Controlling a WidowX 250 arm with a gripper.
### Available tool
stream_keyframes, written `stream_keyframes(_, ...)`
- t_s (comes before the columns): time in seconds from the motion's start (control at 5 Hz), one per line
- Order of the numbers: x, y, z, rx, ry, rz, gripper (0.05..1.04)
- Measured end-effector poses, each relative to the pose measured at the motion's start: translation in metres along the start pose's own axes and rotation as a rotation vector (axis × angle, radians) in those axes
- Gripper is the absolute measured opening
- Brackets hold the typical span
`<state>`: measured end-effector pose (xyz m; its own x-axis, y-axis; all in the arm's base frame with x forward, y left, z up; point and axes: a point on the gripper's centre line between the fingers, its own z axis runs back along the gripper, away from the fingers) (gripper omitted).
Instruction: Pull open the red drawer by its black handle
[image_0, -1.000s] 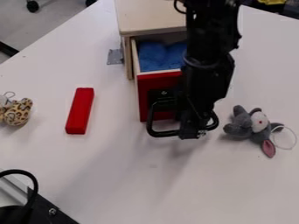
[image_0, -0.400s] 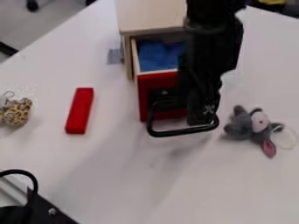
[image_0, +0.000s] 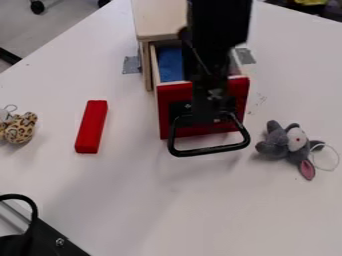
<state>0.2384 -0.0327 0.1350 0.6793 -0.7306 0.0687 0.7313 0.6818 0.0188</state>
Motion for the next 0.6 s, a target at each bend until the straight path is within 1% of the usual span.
stream_keyframes(0.2,-0.0116,-0.0038,0.0182,0.01,-0.017,0.008,0.998)
stream_keyframes(0.4,-0.019,-0.009,0.0196,0.01,0.01,0.026,0.998)
stream_keyframes(0.6,-0.0185,-0.0099,0.0195,0.008,0.011,0.03,0.998)
